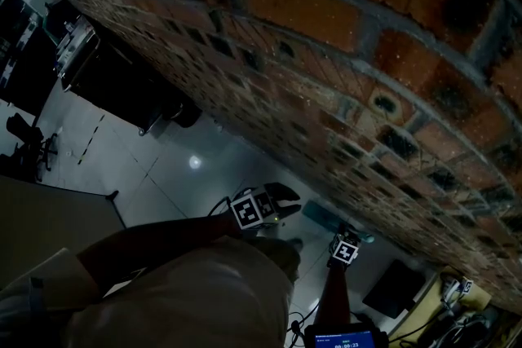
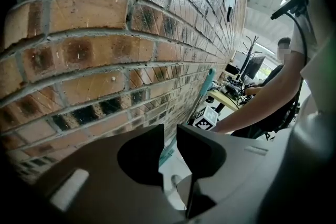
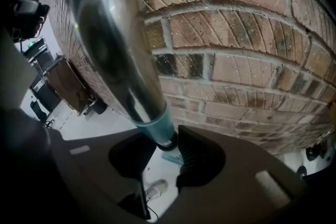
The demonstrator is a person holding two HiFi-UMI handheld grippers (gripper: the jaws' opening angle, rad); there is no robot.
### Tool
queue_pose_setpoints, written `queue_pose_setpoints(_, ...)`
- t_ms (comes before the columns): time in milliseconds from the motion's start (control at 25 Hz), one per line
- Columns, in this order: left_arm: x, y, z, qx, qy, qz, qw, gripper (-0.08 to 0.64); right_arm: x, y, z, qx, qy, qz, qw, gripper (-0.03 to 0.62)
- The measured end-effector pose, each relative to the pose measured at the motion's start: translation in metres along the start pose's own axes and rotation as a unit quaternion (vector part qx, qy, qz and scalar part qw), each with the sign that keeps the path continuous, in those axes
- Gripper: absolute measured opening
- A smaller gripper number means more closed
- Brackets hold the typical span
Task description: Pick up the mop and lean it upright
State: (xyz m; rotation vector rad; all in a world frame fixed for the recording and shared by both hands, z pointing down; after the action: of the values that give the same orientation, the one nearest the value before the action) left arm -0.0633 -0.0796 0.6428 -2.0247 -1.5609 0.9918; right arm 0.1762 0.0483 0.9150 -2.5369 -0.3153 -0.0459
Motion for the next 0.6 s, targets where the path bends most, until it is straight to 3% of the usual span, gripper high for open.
queue_pose_setpoints(600,-0.003,-0.018,0.009,-0.014,0.020,0.016,0.9996,0.092,0.004,0.016,-0.029,0.005,0.003,0.002,1.000,0.130)
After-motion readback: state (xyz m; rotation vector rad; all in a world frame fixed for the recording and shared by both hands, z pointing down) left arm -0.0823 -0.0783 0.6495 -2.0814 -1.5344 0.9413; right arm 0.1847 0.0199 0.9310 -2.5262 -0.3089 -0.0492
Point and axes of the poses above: the fingertips, and each gripper's own axes: z backward along the fingers, x to its right, y out of its top, the point moved 8 cm from there along z, backward along the fingers, and after that the axes turned 6 degrees about -y, right-handed, at the moved point
